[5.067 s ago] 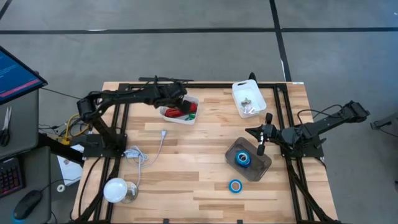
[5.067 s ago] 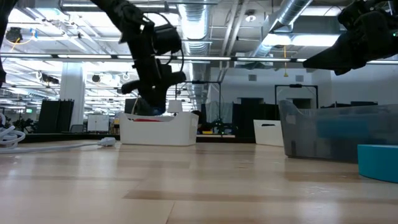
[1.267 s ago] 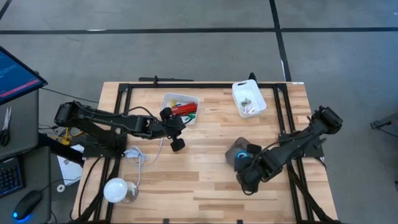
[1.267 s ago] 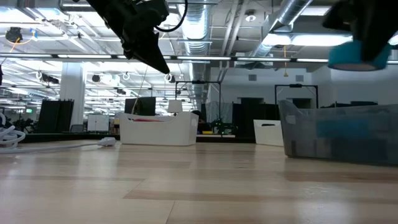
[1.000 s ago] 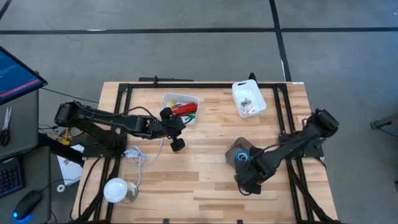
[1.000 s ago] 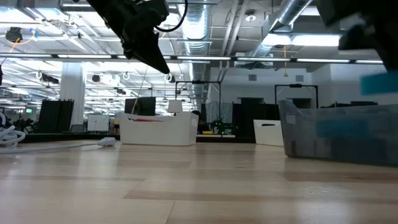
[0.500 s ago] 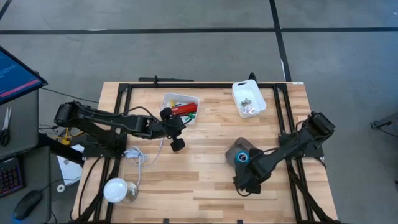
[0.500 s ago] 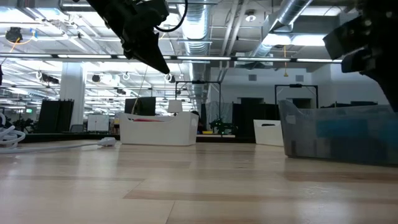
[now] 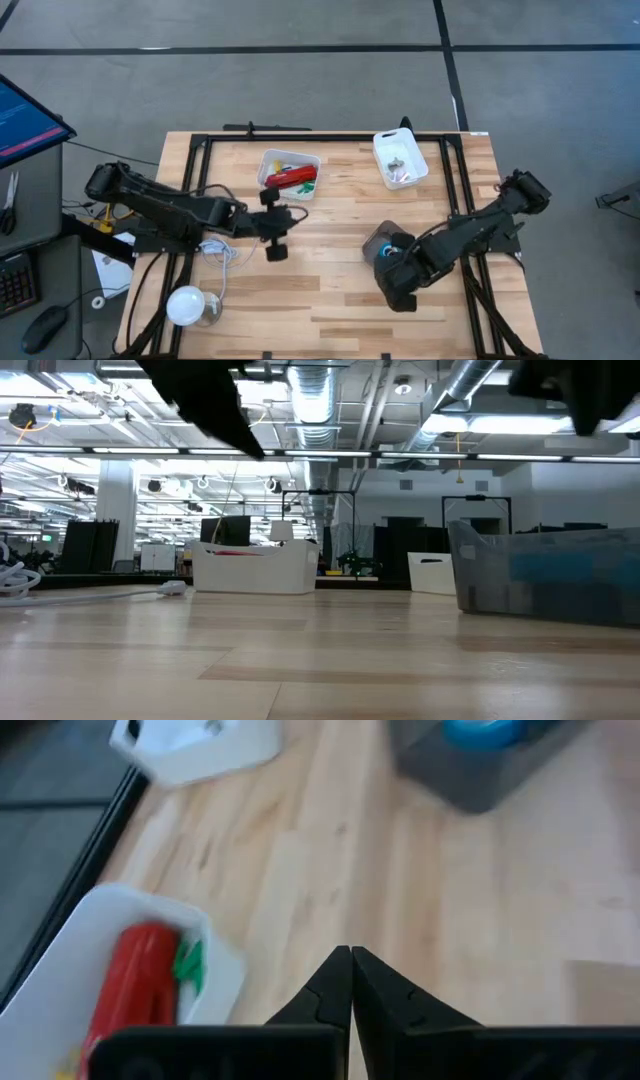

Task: Pick and place Stapler, Stapler remover, tape
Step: Return to Home Position

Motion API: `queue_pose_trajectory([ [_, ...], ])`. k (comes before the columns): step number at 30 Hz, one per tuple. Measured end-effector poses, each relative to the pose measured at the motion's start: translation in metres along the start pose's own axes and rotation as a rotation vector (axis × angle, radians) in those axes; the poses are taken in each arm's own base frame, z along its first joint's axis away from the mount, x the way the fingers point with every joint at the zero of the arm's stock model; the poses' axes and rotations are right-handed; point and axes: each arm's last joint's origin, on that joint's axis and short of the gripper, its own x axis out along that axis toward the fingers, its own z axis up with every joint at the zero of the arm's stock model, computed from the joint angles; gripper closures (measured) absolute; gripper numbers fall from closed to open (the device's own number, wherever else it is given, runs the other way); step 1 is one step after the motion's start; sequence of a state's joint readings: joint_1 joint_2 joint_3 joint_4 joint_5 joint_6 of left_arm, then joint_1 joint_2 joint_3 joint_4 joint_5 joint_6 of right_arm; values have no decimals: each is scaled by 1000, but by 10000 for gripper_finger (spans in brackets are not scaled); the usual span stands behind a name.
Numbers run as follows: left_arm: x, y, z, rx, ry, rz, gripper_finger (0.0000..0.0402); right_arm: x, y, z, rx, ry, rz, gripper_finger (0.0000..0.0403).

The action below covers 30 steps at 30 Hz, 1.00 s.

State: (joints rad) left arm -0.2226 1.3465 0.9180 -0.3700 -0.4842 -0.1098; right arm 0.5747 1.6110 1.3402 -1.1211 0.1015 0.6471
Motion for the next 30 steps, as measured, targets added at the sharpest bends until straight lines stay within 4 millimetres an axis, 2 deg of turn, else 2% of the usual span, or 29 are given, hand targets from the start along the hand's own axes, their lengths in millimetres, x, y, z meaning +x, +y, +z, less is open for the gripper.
queue_pose_trajectory([
  [3, -19, -11, 1, 30, -43, -54, 399, -11, -5, -1, -39, -82, -55, 342],
  [6, -48, -17, 3, 49, -123, -121, 399, -19, -10, -2, -100, -169, -141, 391],
  [9, -78, -19, 4, 66, -215, -188, 399, -29, -13, -4, -144, -260, -232, 394],
  [12, -105, -13, 3, 21, -304, -167, 399, -37, -18, -6, -161, -322, -300, 401],
  [18, -146, -2, -4, -47, -424, -135, 399, -49, -33, -24, -170, -397, -338, 402],
  [22, -158, -5, -8, -47, -460, -143, 399, -56, -40, -34, -195, -506, -277, 402],
  [30, -155, -18, -10, -13, -447, -105, 399, -76, -60, -29, -337, -812, -103, 403],
])
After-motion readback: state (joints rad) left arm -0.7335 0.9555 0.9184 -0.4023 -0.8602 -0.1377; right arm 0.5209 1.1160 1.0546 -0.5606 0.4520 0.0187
